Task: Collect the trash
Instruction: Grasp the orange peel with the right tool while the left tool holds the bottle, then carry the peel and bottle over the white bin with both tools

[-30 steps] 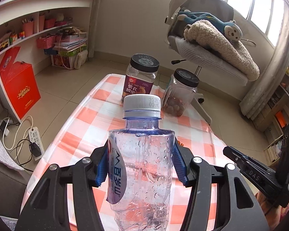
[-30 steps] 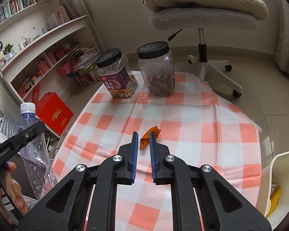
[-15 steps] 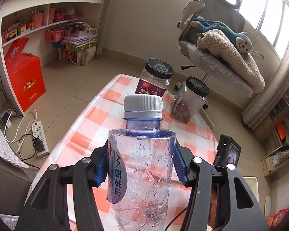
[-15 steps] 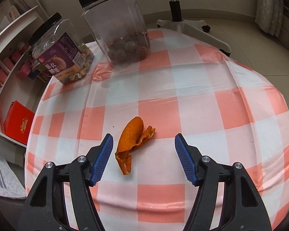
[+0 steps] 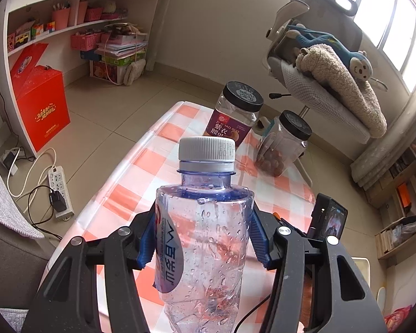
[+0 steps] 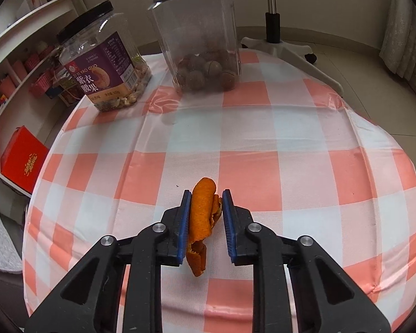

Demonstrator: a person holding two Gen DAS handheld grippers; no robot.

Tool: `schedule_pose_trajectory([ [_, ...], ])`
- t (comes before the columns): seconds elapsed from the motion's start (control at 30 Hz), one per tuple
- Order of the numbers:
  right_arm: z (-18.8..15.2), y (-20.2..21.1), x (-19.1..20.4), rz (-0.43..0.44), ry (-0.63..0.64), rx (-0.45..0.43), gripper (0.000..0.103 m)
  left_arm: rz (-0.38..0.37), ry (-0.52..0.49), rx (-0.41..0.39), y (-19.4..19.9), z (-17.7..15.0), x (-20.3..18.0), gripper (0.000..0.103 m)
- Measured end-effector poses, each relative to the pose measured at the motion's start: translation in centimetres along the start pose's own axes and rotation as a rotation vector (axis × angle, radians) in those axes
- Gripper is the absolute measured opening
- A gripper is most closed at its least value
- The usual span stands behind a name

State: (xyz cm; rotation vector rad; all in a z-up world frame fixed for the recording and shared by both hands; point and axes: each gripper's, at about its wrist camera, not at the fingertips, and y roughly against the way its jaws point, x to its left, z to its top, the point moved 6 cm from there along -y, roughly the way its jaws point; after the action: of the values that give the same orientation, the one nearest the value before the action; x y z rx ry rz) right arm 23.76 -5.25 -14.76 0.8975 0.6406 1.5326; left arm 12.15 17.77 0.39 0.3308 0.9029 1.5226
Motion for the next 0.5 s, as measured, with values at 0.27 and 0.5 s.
schedule_pose_trajectory([
  [0.27,1.1,8.3,0.5,0.064,0.075,-0.128,0.021,-0.016,-0.012,-0.037,1.0,-0.1,-0.8,0.055],
  [0.5,0.9,14.7,0.6,0.101,0.131,-0.215,0.021,-0.018,-0.067,-0.076,1.8,-0.5,-2.6,0.055],
])
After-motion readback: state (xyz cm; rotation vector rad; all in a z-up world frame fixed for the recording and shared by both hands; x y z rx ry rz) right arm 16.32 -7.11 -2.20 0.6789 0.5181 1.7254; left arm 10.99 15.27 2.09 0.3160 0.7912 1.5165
